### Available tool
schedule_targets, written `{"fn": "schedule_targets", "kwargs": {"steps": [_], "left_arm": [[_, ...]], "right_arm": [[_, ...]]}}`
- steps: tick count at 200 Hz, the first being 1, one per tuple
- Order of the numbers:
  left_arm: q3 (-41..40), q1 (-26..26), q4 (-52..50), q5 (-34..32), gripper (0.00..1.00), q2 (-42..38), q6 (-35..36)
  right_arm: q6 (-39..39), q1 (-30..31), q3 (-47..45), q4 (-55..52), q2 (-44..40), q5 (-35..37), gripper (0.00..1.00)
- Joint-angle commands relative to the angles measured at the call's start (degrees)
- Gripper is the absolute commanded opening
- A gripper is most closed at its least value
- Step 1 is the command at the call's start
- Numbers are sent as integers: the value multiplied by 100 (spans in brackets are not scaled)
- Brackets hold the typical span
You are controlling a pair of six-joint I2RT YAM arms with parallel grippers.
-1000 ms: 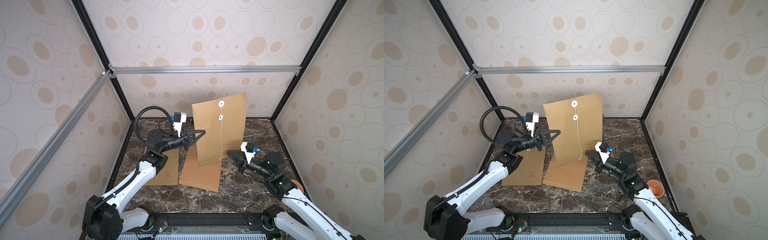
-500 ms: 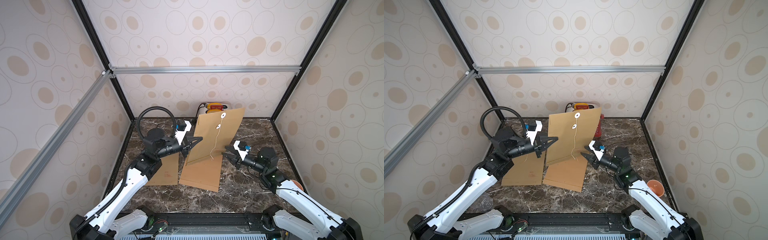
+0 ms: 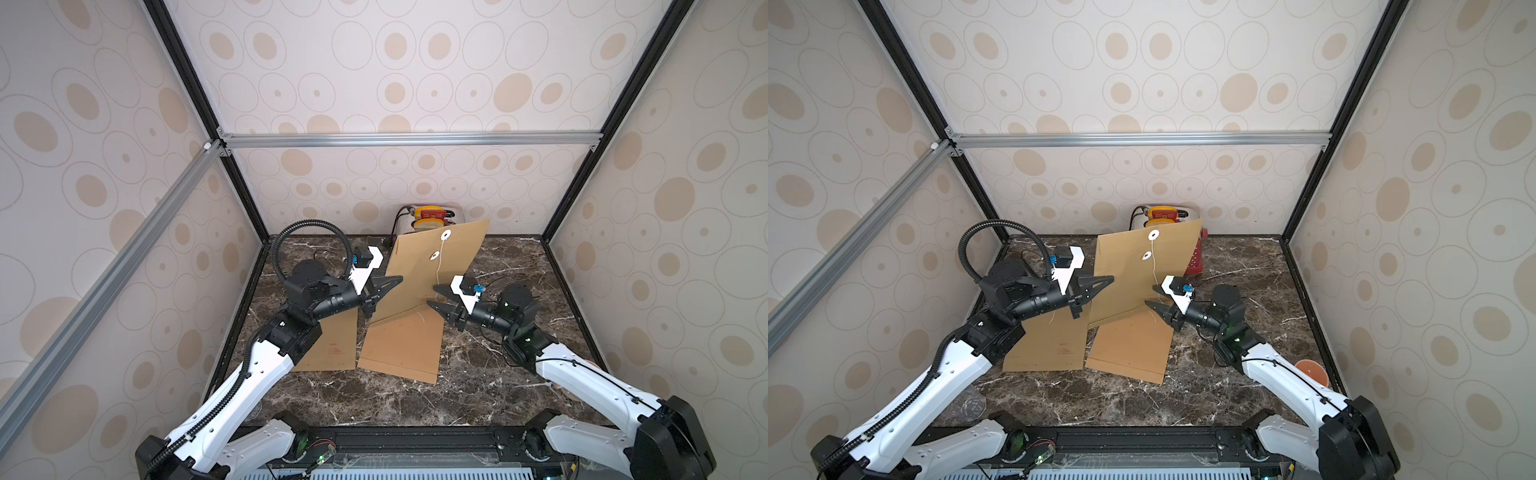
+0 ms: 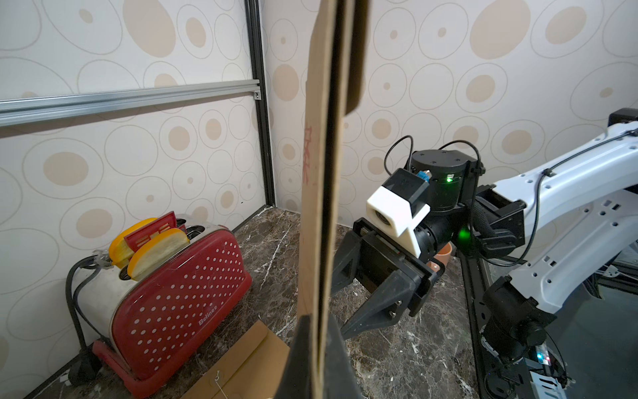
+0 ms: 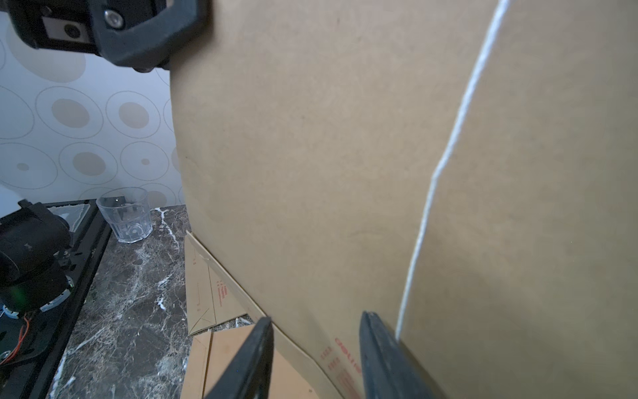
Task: Close the mouth of the file bag
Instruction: Close the file bag.
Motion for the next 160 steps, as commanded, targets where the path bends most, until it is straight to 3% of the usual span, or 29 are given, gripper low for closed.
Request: {"fn": "schedule_targets", "kwargs": {"steps": [1,25,89,160], "left_arm": [[5,-32,256,100,0,-135,86],[-9,-31,309,135,0,-129,29],[-11,-37,322,135,0,-123,16],[-91,-39,533,247,0,-146,-147]], "right_arm": [[6,46,138,185,15,62,42],[47,44,111,192,-38,103,38],[-480,46,-329,-145,-1020,581,42],[-181,44,64,26,-193,202,43]]}}
